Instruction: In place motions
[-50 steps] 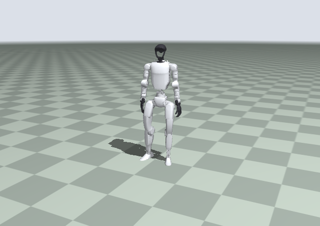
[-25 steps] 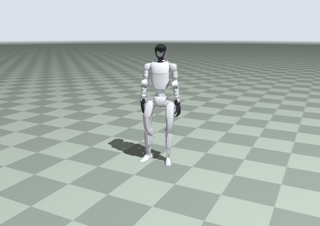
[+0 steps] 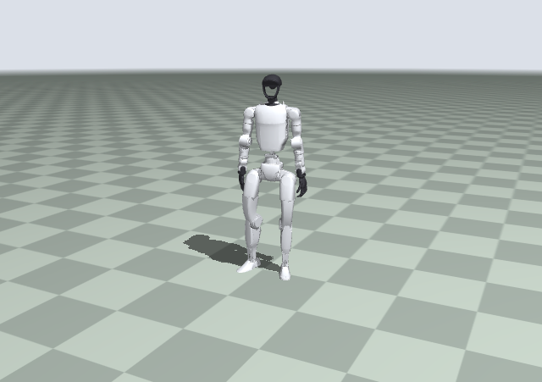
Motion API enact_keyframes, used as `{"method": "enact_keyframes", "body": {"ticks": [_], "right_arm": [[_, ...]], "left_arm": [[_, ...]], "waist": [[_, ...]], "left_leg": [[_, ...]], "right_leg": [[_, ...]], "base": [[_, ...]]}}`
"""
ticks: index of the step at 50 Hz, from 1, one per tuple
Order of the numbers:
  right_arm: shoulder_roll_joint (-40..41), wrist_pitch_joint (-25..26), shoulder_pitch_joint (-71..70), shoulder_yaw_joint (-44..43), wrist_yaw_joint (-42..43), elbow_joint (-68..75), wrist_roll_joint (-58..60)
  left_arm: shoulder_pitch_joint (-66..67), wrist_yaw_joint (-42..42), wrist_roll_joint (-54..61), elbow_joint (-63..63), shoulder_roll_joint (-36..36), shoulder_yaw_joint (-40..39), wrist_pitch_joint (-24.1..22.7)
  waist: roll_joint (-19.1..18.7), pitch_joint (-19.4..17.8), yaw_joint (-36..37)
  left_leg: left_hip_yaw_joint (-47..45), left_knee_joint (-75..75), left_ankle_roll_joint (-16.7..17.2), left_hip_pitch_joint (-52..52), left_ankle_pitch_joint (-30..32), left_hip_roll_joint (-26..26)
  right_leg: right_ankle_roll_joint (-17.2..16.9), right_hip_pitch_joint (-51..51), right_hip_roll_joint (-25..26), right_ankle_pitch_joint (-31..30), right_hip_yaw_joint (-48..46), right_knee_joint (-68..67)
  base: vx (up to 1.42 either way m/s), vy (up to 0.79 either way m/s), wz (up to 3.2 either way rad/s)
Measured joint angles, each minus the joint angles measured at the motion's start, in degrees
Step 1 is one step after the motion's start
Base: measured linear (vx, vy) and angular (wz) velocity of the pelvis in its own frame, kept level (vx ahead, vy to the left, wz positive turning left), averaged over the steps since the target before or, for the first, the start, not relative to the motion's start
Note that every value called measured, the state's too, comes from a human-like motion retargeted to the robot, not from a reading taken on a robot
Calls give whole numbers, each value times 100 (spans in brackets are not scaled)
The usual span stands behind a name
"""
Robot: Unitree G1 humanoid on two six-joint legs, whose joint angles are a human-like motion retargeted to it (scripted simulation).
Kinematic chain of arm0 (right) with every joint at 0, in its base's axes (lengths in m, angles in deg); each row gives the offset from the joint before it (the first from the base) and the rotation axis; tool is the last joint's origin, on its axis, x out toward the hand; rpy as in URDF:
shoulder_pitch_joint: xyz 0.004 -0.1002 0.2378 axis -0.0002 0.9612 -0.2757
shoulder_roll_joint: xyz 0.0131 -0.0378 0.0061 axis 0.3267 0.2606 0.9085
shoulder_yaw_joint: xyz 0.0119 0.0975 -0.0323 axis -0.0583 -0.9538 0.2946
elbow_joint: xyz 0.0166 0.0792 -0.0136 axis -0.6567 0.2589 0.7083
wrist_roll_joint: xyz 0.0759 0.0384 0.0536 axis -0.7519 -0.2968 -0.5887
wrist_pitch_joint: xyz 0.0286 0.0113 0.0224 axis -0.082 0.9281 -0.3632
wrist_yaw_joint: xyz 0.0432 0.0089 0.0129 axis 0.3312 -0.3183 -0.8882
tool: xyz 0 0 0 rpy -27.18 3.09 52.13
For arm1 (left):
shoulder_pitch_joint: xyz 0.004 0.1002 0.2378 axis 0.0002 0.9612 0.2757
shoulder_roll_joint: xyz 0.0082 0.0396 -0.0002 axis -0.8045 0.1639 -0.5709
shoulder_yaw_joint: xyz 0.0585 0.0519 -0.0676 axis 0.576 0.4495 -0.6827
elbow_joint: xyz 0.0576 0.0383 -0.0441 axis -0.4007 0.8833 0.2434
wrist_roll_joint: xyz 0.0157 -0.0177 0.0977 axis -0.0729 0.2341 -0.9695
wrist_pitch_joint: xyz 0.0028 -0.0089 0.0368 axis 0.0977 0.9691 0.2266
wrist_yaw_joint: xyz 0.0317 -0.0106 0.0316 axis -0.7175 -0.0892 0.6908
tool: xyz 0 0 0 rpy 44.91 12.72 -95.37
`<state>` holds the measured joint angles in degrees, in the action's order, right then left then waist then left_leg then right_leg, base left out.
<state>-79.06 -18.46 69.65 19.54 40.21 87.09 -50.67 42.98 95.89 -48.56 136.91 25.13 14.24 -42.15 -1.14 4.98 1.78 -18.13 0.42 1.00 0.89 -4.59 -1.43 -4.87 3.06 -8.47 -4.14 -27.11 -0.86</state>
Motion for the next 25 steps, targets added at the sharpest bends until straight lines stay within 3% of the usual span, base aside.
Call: {"method": "enact_keyframes", "body": {"ticks": [25], "right_arm": [[18, -7, -4, 31, -12, -24, 36]], "left_arm": [[2, -74, -25, -34, -12, 18, 0]], "waist": [[25, 13, -97]], "left_leg": [[86, 1, -19, -15, 10, 21]], "right_leg": [[2, 16, 2, -12, -99, 18]], "base": [[0, 0, 0]]}}
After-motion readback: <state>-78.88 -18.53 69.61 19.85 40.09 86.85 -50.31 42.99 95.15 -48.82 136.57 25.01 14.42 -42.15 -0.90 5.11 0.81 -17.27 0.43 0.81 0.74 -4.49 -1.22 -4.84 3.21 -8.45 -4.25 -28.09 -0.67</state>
